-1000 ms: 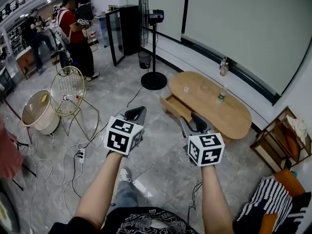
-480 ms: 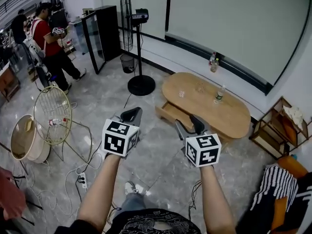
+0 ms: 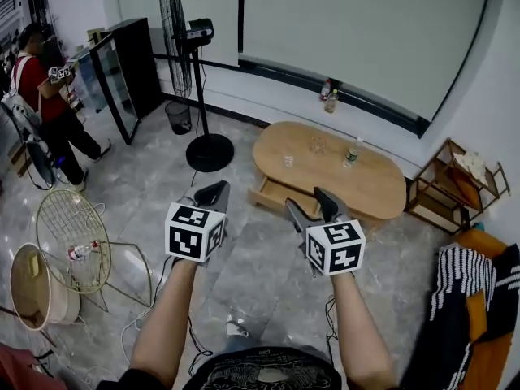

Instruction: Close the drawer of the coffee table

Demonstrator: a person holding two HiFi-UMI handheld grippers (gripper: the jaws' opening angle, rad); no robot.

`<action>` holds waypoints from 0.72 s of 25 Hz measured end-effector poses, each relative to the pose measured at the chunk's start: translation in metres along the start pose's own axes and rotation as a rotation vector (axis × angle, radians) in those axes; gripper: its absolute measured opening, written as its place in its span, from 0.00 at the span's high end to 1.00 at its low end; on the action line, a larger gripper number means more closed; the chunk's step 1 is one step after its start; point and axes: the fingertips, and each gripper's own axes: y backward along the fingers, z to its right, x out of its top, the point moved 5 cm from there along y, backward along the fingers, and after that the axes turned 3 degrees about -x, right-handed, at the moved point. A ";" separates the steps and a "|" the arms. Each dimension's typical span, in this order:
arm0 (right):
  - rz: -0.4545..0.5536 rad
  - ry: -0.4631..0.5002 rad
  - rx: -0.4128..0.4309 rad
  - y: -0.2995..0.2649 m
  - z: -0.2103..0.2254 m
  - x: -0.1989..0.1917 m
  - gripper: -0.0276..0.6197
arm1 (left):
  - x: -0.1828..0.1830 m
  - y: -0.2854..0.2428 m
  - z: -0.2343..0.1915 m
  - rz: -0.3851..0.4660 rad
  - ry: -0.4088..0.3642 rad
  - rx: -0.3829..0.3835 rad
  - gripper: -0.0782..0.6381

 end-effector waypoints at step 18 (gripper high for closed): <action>0.009 -0.085 -0.214 -0.043 0.022 0.002 0.47 | 0.010 -0.077 -0.040 0.008 -0.084 -0.190 0.88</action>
